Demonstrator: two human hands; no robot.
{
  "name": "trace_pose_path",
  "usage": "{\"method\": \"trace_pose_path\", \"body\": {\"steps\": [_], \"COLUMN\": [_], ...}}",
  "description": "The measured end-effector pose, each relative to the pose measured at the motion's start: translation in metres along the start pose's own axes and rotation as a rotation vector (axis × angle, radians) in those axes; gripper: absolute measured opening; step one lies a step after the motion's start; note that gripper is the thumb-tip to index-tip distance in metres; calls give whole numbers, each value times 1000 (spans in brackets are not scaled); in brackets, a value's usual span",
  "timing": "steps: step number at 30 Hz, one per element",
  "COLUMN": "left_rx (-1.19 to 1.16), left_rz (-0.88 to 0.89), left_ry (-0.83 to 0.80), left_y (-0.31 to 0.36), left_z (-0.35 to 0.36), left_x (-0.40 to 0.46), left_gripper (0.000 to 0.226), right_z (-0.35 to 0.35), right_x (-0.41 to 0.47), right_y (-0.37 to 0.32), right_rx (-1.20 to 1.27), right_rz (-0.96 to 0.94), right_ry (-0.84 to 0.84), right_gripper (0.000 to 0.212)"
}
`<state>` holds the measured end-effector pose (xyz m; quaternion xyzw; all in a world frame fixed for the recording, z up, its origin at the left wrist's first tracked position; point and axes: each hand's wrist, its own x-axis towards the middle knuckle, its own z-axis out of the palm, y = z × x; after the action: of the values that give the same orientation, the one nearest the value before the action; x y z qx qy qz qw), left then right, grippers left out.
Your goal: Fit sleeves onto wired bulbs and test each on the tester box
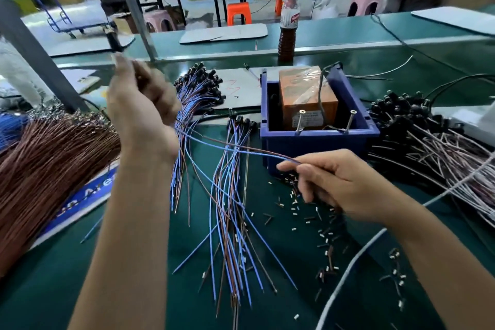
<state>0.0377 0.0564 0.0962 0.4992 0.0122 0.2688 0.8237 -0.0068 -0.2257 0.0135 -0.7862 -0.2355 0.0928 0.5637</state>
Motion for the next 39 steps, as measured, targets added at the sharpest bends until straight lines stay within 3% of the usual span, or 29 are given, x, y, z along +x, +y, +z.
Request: {"method": "trace_pose_path", "body": {"steps": [4,6,8,10,16,23,31,39], "left_rx": [274,489,745,837,914,892,935,943], "left_rz": [230,376,628,744,658,570,563,524], "left_ry": [-382,-546,-643,-715,-890,-818,-933,-871], "left_y": [-32,-52,-71,-92,-120,-114,-115,-118], "left_z": [17,28,41,45,32,22,29,29], "left_x": [-55,-71,-92,-106,-103,-93,-105,-107], "left_gripper": [38,35,36,34,25,15,12,10], "right_z": [-30,-41,-42,-42,-32,-38,-22,-24], "right_x": [-24,-31,-33,-34,-33,-35,-28,-30], "right_y": [16,21,24,25,29,30,31,36], "right_rx": [-17,-15,0,50,185,300,217,193], "right_rz": [79,104,88,54,-6,46,17,17], "right_ry": [78,115,159,223,283,344,354,406], "right_gripper": [8,14,22,23,10,12,11,7]}}
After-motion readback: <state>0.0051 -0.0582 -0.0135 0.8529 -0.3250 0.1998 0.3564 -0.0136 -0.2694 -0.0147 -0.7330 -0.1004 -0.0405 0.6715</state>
